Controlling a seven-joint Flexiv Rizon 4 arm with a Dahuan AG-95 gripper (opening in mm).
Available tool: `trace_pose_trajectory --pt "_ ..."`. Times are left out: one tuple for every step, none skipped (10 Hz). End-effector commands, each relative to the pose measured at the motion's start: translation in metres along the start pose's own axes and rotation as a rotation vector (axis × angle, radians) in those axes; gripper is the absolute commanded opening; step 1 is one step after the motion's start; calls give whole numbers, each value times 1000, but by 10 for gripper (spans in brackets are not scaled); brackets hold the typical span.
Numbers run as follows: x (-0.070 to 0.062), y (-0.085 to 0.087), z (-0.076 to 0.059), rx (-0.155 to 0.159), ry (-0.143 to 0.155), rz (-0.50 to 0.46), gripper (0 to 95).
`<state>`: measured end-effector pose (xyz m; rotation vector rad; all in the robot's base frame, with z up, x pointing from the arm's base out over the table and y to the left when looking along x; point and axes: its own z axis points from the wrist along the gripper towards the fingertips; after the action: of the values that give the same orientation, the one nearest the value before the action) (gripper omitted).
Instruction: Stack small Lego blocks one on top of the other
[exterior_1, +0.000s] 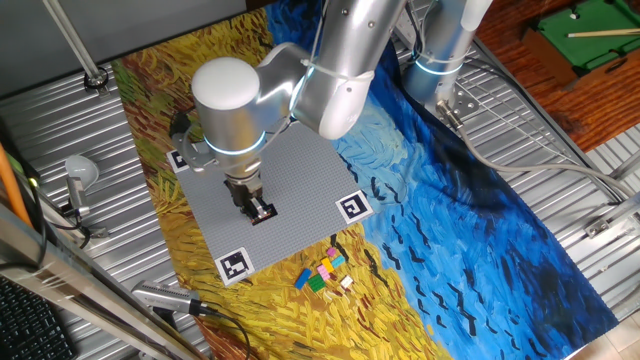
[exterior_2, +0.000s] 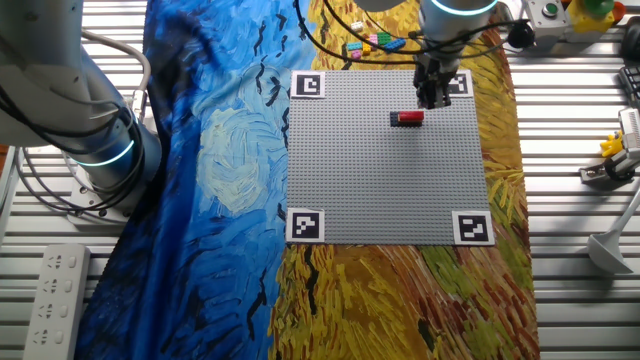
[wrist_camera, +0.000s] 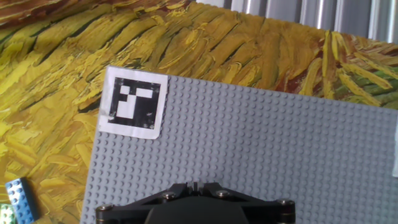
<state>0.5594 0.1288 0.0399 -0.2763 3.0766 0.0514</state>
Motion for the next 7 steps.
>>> trace_pose_trajectory --pt "4 -2 1 1 0 -16 0" --pt "7 -3 3 5 0 -31 0" --pt "8 -4 4 5 -1 -36 0" --pt "9 -4 4 7 0 -37 0" --pt "9 -5 4 8 -1 -39 0" --pt "9 -5 4 8 -1 -41 0" --pt "9 -6 4 9 -1 -42 0"
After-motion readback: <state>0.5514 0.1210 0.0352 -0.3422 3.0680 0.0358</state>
